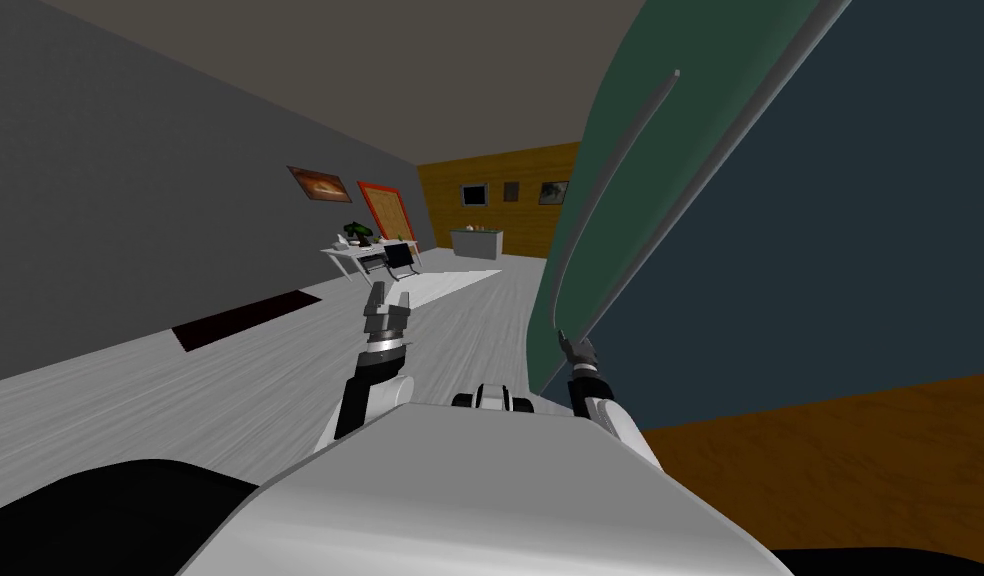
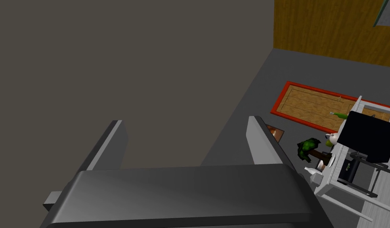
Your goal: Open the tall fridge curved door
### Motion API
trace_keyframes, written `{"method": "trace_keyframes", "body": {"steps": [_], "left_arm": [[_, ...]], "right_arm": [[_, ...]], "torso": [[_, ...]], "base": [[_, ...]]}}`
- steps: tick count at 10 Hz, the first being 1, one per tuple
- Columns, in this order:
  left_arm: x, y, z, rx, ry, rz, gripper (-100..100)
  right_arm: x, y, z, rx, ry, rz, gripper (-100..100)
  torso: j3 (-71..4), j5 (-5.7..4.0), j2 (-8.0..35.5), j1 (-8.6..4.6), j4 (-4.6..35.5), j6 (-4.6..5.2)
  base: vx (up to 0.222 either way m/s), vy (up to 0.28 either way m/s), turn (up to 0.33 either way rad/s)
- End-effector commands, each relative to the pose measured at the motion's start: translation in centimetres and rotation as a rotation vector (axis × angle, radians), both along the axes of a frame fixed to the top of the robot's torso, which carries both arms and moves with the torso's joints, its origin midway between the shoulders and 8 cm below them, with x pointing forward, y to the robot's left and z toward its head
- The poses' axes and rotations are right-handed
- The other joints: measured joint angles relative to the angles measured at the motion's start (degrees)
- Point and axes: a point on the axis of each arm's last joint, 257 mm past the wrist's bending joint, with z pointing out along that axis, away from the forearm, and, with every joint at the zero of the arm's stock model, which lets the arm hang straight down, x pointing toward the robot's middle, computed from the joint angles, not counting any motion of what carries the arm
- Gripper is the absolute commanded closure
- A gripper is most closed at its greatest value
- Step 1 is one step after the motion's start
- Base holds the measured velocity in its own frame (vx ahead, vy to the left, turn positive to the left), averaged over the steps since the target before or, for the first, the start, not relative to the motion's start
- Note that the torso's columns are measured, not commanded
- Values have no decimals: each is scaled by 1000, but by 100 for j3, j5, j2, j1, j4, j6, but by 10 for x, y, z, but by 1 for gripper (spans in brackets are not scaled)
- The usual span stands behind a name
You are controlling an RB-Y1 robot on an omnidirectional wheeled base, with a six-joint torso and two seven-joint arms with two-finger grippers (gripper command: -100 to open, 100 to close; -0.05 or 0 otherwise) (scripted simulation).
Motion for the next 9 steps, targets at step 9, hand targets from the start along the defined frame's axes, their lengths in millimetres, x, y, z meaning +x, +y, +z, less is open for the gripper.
{"method": "trace_keyframes", "body": {"steps": [9], "left_arm": [[0, 0, 0, 0, 0, 0, 0]], "right_arm": [[-18, -36, -21, -318, 113, -129, -100]], "torso": [[-26, -1, -45, -20, -3, -27]], "base": [[21, 18, 39]]}}
